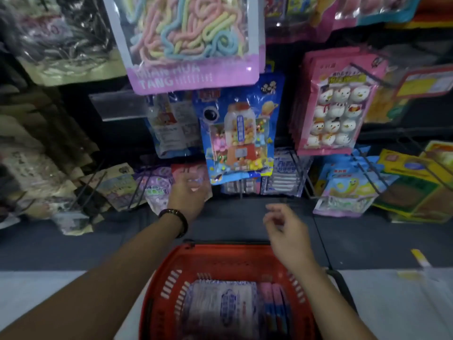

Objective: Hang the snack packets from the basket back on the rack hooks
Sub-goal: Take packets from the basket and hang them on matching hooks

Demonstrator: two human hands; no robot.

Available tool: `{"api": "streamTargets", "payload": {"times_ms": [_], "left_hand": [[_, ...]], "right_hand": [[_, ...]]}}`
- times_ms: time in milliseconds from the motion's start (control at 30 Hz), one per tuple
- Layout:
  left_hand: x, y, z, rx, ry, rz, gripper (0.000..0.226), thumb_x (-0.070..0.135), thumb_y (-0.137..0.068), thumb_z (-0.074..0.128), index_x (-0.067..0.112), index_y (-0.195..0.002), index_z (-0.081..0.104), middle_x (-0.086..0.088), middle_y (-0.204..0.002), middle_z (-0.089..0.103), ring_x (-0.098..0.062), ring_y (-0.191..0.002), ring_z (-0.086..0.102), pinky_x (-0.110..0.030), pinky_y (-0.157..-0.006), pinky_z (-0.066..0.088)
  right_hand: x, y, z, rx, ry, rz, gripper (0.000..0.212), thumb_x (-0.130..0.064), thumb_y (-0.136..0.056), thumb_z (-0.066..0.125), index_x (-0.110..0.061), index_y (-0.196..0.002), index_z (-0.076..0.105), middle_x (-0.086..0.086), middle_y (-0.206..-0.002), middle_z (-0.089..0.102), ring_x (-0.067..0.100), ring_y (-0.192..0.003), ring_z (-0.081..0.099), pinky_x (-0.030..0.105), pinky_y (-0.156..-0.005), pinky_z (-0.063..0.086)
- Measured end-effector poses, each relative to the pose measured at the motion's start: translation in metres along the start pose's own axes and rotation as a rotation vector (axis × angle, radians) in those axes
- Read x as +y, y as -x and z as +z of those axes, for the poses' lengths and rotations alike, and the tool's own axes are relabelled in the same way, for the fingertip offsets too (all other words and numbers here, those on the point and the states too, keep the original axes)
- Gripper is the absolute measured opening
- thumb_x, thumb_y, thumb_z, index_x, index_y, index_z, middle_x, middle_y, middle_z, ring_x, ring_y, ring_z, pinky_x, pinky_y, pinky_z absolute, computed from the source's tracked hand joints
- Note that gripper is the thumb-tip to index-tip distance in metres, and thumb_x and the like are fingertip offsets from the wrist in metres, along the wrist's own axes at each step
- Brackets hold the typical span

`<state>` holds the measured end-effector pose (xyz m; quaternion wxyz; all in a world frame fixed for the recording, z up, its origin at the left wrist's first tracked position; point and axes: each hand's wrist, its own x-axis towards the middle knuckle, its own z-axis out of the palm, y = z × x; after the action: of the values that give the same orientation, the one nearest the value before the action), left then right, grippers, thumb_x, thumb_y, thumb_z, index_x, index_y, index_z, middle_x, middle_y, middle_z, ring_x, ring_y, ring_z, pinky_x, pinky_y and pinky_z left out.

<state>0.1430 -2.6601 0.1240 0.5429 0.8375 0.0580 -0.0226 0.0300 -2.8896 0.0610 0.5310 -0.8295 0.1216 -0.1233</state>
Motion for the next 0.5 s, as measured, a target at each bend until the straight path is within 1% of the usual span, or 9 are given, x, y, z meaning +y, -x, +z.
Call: {"api": "streamTargets", "payload": {"times_ms": [33, 100, 167, 200, 267, 333, 400, 467, 500], "left_hand": [[-0.014, 0.01, -0.005, -0.03, -0.059, 0.044, 0.03, 0.04, -0.076, 0.069, 0.03, -0.103, 0.057, -0.004, -0.092, 0.07, -0.022, -0.078, 0.067, -0.04, -0.075, 0.059], [-0.039, 0.035, -0.015, -0.16, -0.222, 0.142, 0.02, 0.036, -0.082, 0.063, 0.027, -0.1, 0.063, 0.01, -0.081, 0.067, -0.014, -0.073, 0.068, -0.029, -0.072, 0.058], [-0.066, 0.062, -0.024, -0.371, -0.439, 0.176, 0.018, 0.035, -0.086, 0.063, 0.02, -0.095, 0.068, 0.014, -0.08, 0.067, -0.004, -0.072, 0.065, -0.009, -0.069, 0.046], [-0.084, 0.072, -0.028, -0.474, -0.529, 0.158, 0.016, 0.033, -0.09, 0.067, 0.018, -0.094, 0.07, 0.014, -0.081, 0.066, -0.006, -0.074, 0.064, -0.004, -0.067, 0.04], [-0.119, 0.087, -0.034, -0.623, -0.649, 0.111, 0.004, 0.024, -0.096, 0.071, 0.022, -0.094, 0.072, 0.014, -0.086, 0.067, -0.012, -0.082, 0.066, -0.005, -0.07, 0.037], [-0.148, 0.096, -0.036, -0.691, -0.676, 0.043, 0.009, 0.02, -0.097, 0.07, 0.028, -0.097, 0.072, 0.014, -0.094, 0.07, -0.008, -0.091, 0.064, -0.011, -0.078, 0.039], [-0.166, 0.098, -0.031, -0.753, -0.721, -0.001, 0.009, 0.021, -0.098, 0.067, 0.024, -0.104, 0.073, 0.006, -0.106, 0.073, -0.01, -0.099, 0.066, -0.015, -0.08, 0.041], [-0.174, 0.095, -0.022, -0.861, -0.801, -0.014, 0.011, 0.025, -0.1, 0.064, 0.022, -0.108, 0.07, 0.0, -0.116, 0.074, -0.019, -0.109, 0.068, -0.021, -0.084, 0.046], [-0.175, 0.092, -0.019, -0.903, -0.823, -0.018, 0.016, 0.028, -0.1, 0.063, 0.02, -0.113, 0.07, -0.001, -0.119, 0.073, -0.022, -0.113, 0.067, -0.025, -0.089, 0.048]], "right_hand": [[0.003, 0.005, 0.003, -0.086, 0.051, 0.03, 0.016, -0.016, -0.099, 0.069, -0.026, -0.111, 0.073, -0.017, -0.093, 0.072, -0.006, -0.086, 0.066, 0.013, -0.082, 0.051], [0.012, 0.015, 0.009, -0.389, 0.198, 0.106, 0.008, -0.027, -0.1, 0.067, -0.028, -0.097, 0.074, -0.012, -0.089, 0.076, 0.0, -0.08, 0.069, 0.02, -0.078, 0.053], [0.029, 0.025, 0.02, -0.76, 0.38, 0.215, 0.024, -0.04, -0.099, 0.062, -0.022, -0.099, 0.077, -0.003, -0.095, 0.08, 0.016, -0.083, 0.074, 0.033, -0.077, 0.057], [0.041, 0.032, 0.028, -0.924, 0.462, 0.284, 0.032, -0.042, -0.099, 0.058, -0.016, -0.101, 0.076, 0.003, -0.096, 0.078, 0.022, -0.08, 0.073, 0.034, -0.07, 0.057], [0.06, 0.051, 0.045, -1.133, 0.599, 0.417, 0.033, -0.042, -0.102, 0.053, -0.014, -0.09, 0.068, 0.009, -0.089, 0.066, 0.022, -0.067, 0.061, 0.029, -0.057, 0.047], [0.08, 0.067, 0.061, -1.157, 0.67, 0.477, 0.037, -0.041, -0.103, 0.056, -0.018, -0.074, 0.056, 0.004, -0.079, 0.059, 0.02, -0.065, 0.054, 0.026, -0.057, 0.041], [0.1, 0.078, 0.076, -1.075, 0.686, 0.499, 0.043, -0.038, -0.104, 0.059, -0.02, -0.066, 0.048, -0.002, -0.073, 0.053, 0.022, -0.078, 0.056, 0.029, -0.061, 0.037], [0.118, 0.084, 0.086, -0.995, 0.686, 0.545, 0.039, -0.039, -0.104, 0.059, -0.02, -0.07, 0.055, 0.004, -0.088, 0.061, 0.026, -0.096, 0.062, 0.03, -0.071, 0.039], [0.127, 0.088, 0.092, -0.958, 0.693, 0.576, 0.033, -0.039, -0.104, 0.058, -0.017, -0.081, 0.067, 0.011, -0.103, 0.067, 0.028, -0.106, 0.064, 0.029, -0.079, 0.043]]}}
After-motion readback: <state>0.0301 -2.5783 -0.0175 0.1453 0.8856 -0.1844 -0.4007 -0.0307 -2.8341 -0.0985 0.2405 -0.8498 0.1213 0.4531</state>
